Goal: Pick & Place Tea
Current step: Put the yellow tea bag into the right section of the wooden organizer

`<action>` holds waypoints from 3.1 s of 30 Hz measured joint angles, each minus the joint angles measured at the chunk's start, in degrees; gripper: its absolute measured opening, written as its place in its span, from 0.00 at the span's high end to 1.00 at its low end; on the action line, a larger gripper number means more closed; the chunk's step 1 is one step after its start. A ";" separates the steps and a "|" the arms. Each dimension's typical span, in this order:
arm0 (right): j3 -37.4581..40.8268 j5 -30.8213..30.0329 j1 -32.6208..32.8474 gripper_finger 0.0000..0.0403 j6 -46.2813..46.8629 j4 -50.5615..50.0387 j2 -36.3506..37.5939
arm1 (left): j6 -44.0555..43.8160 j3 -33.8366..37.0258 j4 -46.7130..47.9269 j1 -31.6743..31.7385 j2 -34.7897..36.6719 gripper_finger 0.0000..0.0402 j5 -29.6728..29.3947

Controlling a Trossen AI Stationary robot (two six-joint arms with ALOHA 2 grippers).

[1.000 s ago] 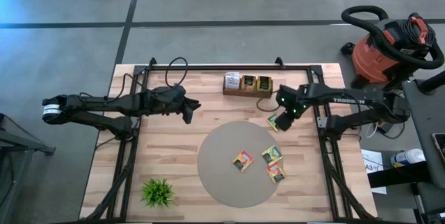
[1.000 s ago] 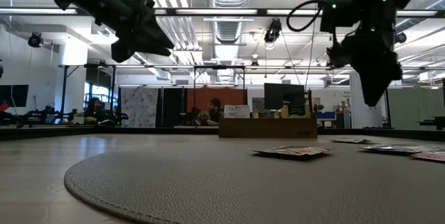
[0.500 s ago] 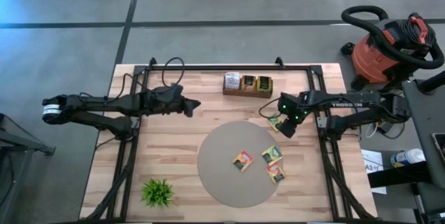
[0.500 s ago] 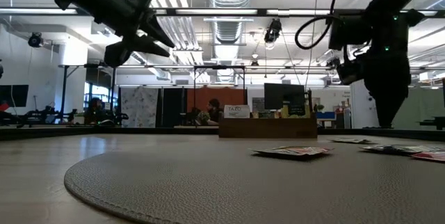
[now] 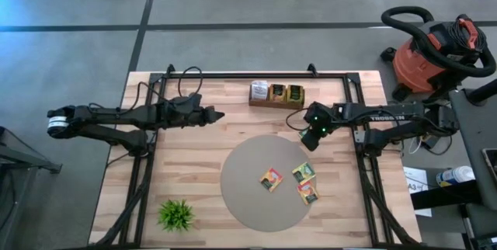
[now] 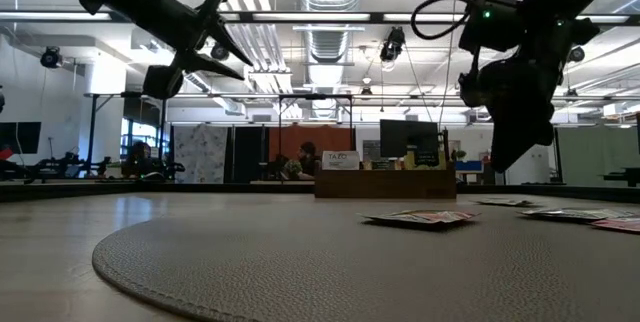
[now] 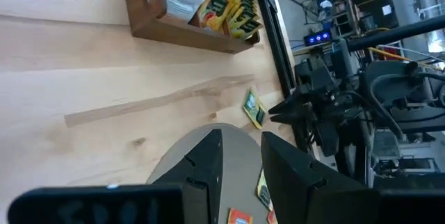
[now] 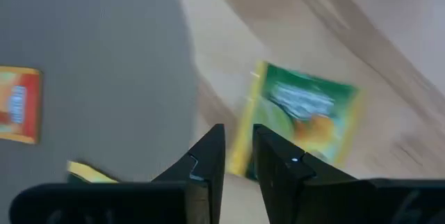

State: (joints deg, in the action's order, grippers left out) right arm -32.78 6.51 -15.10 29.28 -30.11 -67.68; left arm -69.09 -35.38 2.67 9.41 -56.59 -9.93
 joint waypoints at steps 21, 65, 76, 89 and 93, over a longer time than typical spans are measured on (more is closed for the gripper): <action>4.47 -5.19 3.36 0.83 15.39 2.91 -1.09 | 3.16 0.04 -2.96 0.07 -5.83 0.77 -0.45; -19.22 -0.86 4.12 0.84 -1.01 31.87 -35.56 | -0.38 0.04 -17.26 0.26 -21.10 0.77 0.48; -27.90 -1.45 3.51 0.84 -12.22 21.92 -28.33 | 0.21 0.03 -18.94 0.26 -20.84 0.77 0.46; -19.26 -1.64 4.10 0.84 -7.26 18.14 -19.67 | 10.08 -0.14 -29.52 0.17 -24.29 0.77 3.39; -16.24 -0.13 4.38 0.83 0.78 21.14 -21.28 | 17.21 -2.64 -29.33 0.24 -30.00 0.77 5.04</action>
State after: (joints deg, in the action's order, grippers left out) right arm -49.02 6.38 -10.72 30.07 -8.97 -88.96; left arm -51.89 -38.01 -26.66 9.65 -86.59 -4.90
